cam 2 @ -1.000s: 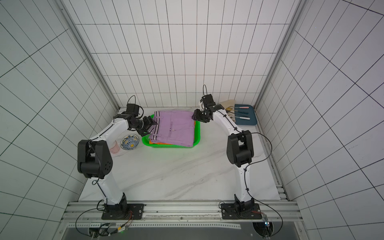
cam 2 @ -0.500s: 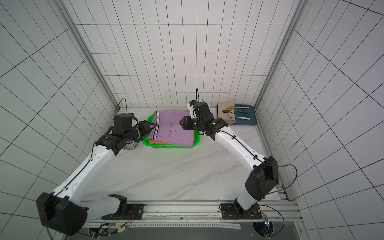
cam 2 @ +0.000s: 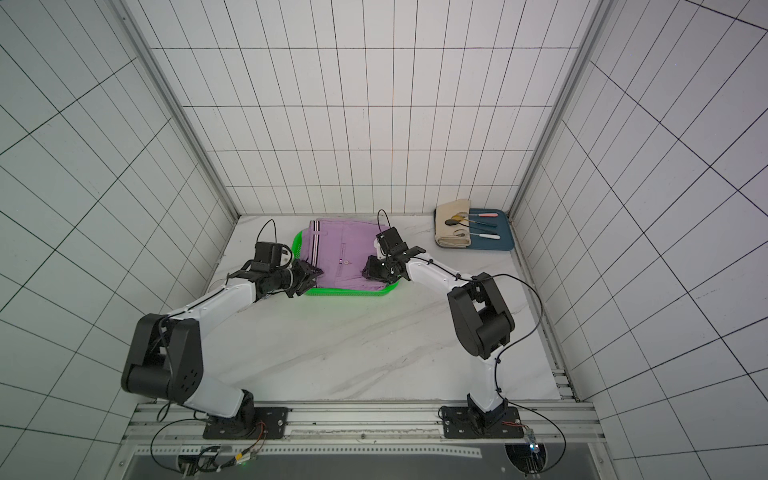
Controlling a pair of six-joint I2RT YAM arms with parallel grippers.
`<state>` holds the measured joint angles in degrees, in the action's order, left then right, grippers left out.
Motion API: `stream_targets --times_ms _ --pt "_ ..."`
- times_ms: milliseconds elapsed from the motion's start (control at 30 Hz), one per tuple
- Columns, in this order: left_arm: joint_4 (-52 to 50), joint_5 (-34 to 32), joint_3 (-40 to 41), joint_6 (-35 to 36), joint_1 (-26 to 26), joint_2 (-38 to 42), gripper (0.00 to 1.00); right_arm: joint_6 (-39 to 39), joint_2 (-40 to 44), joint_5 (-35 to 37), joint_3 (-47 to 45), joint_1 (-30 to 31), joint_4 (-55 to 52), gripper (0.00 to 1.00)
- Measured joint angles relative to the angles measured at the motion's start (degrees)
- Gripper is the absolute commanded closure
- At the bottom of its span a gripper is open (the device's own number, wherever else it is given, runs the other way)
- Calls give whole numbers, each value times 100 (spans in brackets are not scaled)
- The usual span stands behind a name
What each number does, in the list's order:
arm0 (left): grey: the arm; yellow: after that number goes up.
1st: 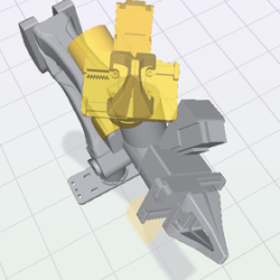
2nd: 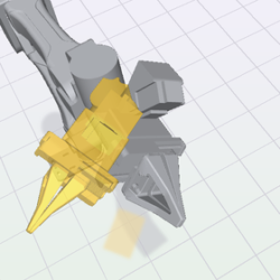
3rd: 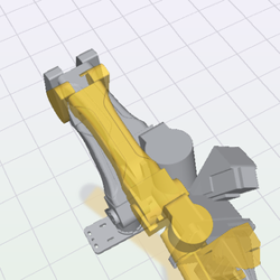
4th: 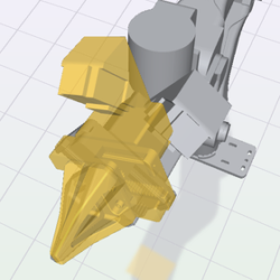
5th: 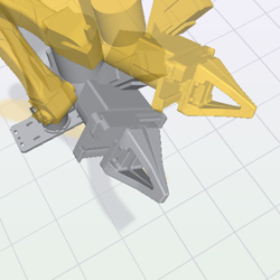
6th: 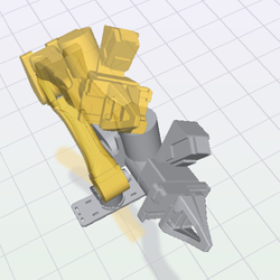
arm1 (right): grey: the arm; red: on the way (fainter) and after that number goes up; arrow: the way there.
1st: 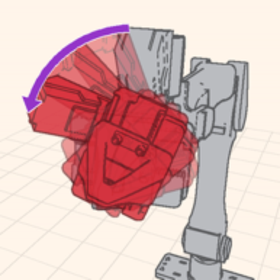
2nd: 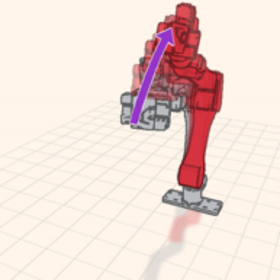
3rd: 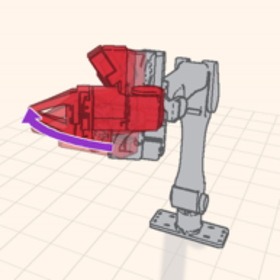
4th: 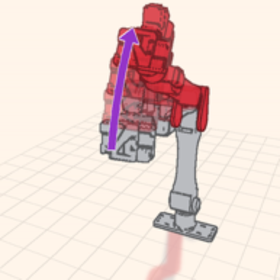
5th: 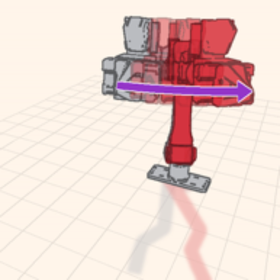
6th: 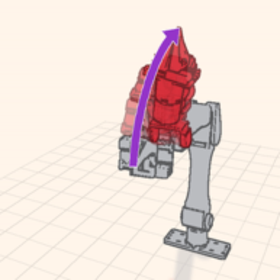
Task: Put the folded long pants in the basket
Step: Place the long pant in the basket, then reset both arms
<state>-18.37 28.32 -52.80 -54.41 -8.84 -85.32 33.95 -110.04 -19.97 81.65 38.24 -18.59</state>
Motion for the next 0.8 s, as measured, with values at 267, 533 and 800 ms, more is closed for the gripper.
stream_targets --times_ms 267,533,800 --pt "-586 -503 -933 -317 -7 680 41 -319 597 752 962 -31 -785 50" --pt "-651 -555 -3252 -57 4 -1495 44 -549 142 1038 2105 -612 -505 55" --pt "-850 -37 -4280 203 280 -3648 46 -527 -1803 743 2577 -1075 -160 60"
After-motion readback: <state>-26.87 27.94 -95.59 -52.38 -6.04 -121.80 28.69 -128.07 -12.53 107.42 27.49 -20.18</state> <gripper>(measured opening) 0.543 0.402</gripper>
